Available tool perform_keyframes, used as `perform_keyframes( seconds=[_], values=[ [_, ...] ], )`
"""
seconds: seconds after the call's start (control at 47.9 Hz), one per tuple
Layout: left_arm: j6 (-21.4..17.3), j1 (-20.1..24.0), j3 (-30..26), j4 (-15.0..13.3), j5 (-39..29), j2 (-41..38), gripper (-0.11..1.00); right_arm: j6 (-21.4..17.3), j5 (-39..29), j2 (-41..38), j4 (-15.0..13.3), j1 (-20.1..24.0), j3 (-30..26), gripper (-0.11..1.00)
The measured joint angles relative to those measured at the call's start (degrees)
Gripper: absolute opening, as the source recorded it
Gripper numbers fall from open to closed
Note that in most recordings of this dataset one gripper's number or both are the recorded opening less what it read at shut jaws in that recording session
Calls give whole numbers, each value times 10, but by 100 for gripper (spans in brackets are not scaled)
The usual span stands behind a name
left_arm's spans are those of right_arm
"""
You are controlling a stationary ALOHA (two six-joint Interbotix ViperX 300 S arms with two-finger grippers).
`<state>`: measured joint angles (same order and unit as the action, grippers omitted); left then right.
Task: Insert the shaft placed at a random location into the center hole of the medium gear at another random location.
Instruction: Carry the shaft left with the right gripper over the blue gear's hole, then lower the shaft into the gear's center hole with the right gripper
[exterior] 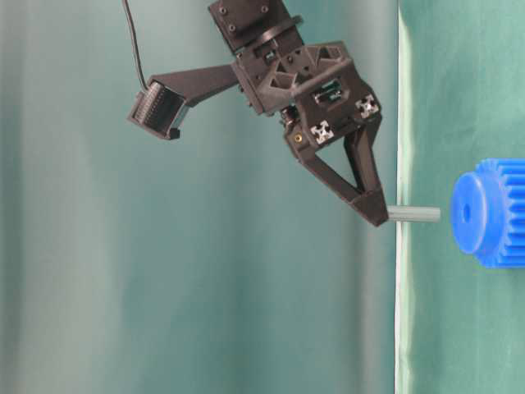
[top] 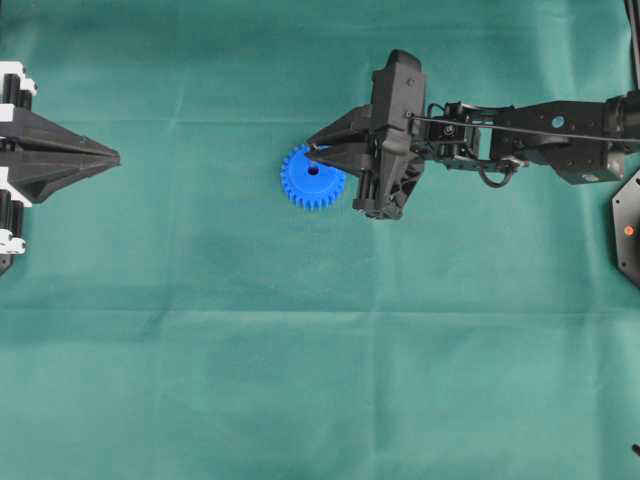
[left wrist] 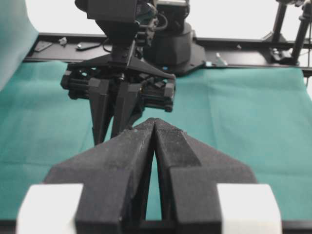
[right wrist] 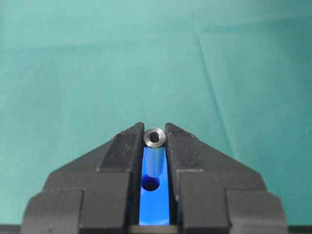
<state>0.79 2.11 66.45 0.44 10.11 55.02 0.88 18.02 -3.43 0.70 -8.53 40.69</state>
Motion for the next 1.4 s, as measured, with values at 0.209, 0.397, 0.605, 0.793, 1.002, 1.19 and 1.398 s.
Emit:
perform_keyframes(
  seconds=[0.209, 0.397, 0.605, 0.793, 1.002, 1.19, 1.398],
  values=[
    [0, 0, 0, 0, 0, 0, 0, 1, 1, -1, 1, 1, -1, 14],
    [0, 0, 0, 0, 0, 0, 0, 0, 1, -3, 1, 0, -1, 14],
    [0, 0, 0, 0, 0, 0, 0, 1, 1, -18, 1, 1, -1, 14],
    [0, 0, 0, 0, 0, 0, 0, 0, 7, -33, 1, 1, -4, 14],
    [0, 0, 0, 0, -1, 0, 0, 0, 14, -49, 5, 2, -6, 14],
    [0, 0, 0, 0, -3, 0, 0, 0, 15, -52, 6, 1, -6, 14],
    [0, 0, 0, 0, -2, 0, 0, 1, 14, -52, 7, 2, -6, 14]
  ],
)
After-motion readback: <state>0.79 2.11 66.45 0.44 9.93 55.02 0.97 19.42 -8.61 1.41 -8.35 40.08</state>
